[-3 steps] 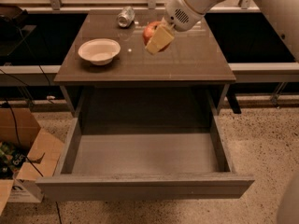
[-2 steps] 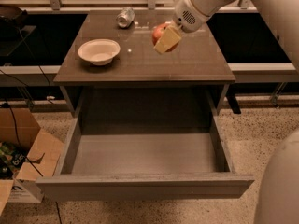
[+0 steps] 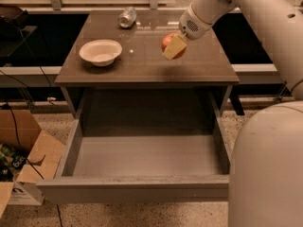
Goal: Pick apple from top drawer and place on counter
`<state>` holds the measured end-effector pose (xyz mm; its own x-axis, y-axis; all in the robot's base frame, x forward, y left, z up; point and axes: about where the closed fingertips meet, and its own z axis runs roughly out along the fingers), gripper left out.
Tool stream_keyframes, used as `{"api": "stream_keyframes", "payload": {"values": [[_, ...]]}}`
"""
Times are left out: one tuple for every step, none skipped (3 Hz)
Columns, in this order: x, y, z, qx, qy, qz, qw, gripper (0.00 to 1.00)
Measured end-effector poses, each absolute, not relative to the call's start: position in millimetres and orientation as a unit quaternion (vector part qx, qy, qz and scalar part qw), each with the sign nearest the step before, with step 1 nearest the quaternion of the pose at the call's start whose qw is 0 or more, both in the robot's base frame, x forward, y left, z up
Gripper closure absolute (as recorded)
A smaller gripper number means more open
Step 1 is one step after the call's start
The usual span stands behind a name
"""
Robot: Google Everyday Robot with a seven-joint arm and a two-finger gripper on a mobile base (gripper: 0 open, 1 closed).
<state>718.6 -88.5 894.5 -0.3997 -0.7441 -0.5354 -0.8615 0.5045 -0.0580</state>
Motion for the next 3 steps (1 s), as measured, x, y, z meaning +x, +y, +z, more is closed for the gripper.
{"api": "stream_keyframes", "payload": {"values": [[734, -93, 874, -0.470, 0.836, 0.127, 0.253, 0.76], [743, -99, 859, -0.449, 0.842, 0.144, 0.262, 0.53], [747, -104, 844, -0.428, 0.852, 0.148, 0.262, 0.22]]}}
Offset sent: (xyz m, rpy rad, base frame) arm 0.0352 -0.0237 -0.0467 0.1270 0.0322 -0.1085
